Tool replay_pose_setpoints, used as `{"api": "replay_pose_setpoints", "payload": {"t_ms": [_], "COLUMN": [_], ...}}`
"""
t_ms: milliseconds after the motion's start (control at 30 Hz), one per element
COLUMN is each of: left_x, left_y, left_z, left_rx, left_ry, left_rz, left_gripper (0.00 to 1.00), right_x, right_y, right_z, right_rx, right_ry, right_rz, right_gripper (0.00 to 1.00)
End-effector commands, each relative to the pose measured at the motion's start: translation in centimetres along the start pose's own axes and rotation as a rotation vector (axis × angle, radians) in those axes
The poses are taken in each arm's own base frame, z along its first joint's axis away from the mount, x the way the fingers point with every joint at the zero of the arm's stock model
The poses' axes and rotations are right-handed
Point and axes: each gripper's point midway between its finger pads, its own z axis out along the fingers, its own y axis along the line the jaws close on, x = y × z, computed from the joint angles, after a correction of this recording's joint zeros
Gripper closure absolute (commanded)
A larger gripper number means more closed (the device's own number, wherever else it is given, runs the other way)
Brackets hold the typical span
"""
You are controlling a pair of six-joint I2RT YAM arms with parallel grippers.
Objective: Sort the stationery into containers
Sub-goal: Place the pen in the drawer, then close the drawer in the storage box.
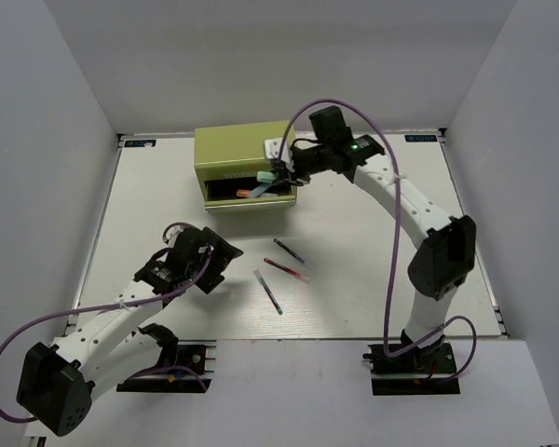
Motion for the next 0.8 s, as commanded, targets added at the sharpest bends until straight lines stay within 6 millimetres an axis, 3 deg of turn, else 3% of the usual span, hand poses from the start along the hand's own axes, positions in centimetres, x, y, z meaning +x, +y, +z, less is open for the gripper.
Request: {"api": "replay_pose_setpoints", "payload": {"t_ms": [0, 167, 333, 367, 400, 500, 567, 633, 667, 700, 767], "left_x": [0.3, 0.0, 0.3, 0.3, 0.3, 0.0, 0.0, 0.1, 0.0, 0.1, 0.0], "left_y": [0.3, 0.2, 1.1, 1.1, 1.1, 1.1, 1.1, 1.3, 1.0, 1.2, 0.9], "left_z": [-0.1, -0.2, -0.1, -0.1, -0.1, -0.1, 0.1, 0.3, 0.3, 0.4, 0.4], "left_rx": [0.006, 0.012, -0.005, -0.005, -0.005, 0.003, 0.003, -0.009, 0.002, -0.007, -0.007], "left_ry": [0.009, 0.001, 0.005, 0.005, 0.005, -0.003, -0.003, 0.000, -0.003, -0.001, -0.001], "left_rz": [-0.014, -0.021, -0.020, -0.020, -0.020, -0.027, -0.027, -0.026, -0.027, -0.027, -0.027], "left_gripper": [0.00, 0.00, 0.00, 0.00, 0.00, 0.00, 0.00, 0.00, 0.00, 0.00, 0.00], "right_x": [-1.7, -2.2, -0.1, 0.2, 0.9, 1.1, 0.1, -0.4, -1.0, -1.3, -2.2], "right_y": [0.1, -2.2, -3.5, -3.6, -3.5, -2.9, -2.5, -1.7, -1.6, -1.3, -0.4], "right_z": [3.2, 6.3, 8.4, 8.6, 8.7, 8.5, 7.8, 7.8, 7.3, 7.2, 6.8], "right_rx": [-0.056, -0.006, 0.039, 0.039, 0.035, 0.021, 0.015, -0.013, -0.018, -0.034, -0.077], "right_ry": [-0.062, -0.095, -0.052, -0.043, -0.029, -0.021, -0.041, -0.070, -0.080, -0.097, -0.125], "right_rz": [-0.044, -0.054, 0.004, 0.011, 0.022, 0.032, 0.028, 0.034, 0.032, 0.034, 0.041], "right_gripper": [0.99, 0.99, 0.95, 0.91, 0.69, 0.39, 0.38, 0.45, 0.52, 0.68, 0.88]}}
